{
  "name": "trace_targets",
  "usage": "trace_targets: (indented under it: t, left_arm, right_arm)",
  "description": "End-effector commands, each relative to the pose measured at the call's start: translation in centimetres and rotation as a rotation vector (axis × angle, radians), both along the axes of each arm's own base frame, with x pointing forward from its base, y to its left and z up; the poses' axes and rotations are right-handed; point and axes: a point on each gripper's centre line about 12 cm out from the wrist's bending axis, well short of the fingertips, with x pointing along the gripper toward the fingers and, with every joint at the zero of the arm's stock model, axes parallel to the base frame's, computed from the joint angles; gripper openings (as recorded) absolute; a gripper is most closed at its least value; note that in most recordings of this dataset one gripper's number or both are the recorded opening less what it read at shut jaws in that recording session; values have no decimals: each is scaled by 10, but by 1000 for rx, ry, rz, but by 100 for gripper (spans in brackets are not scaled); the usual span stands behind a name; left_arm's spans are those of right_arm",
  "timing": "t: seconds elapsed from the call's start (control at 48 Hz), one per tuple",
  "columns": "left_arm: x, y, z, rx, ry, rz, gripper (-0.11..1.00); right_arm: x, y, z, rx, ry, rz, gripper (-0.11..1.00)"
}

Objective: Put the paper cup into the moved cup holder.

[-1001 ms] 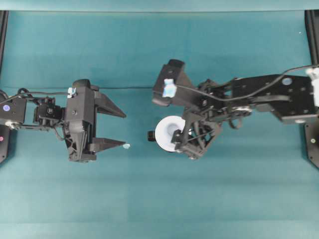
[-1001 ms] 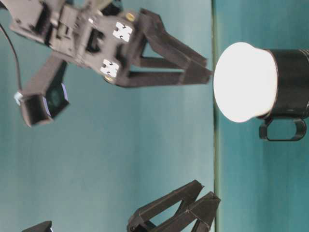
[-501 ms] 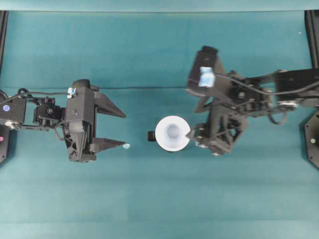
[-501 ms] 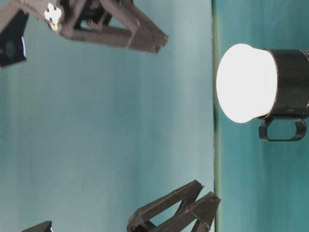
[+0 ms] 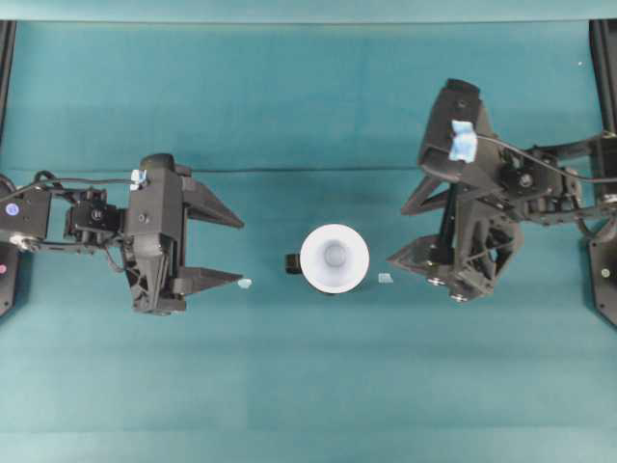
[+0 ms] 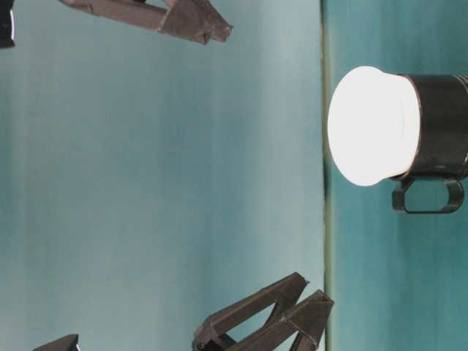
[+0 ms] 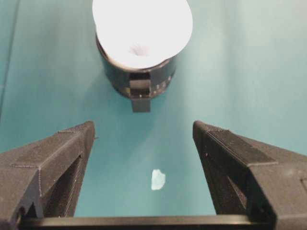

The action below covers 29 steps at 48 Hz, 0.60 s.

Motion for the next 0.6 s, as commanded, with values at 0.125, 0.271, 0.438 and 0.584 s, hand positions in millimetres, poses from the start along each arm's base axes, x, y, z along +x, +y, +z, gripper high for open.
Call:
trace_targets:
  t: [0.125, 0.271, 0.438, 0.584]
  left_arm:
    - [2, -1, 7, 1, -25, -4, 83]
    - [2, -1, 7, 1, -25, -4, 83]
    - [2, -1, 8, 0, -26, -3, 83]
    - [2, -2, 8, 1, -26, -6, 83]
  right_arm:
    - [-8, 2, 10, -2, -52, 10, 92]
    - [-13, 3, 9, -3, -52, 12, 92]
    - [-19, 5, 9, -5, -58, 19, 92]
    - [-23, 5, 9, -2, -60, 20, 92]
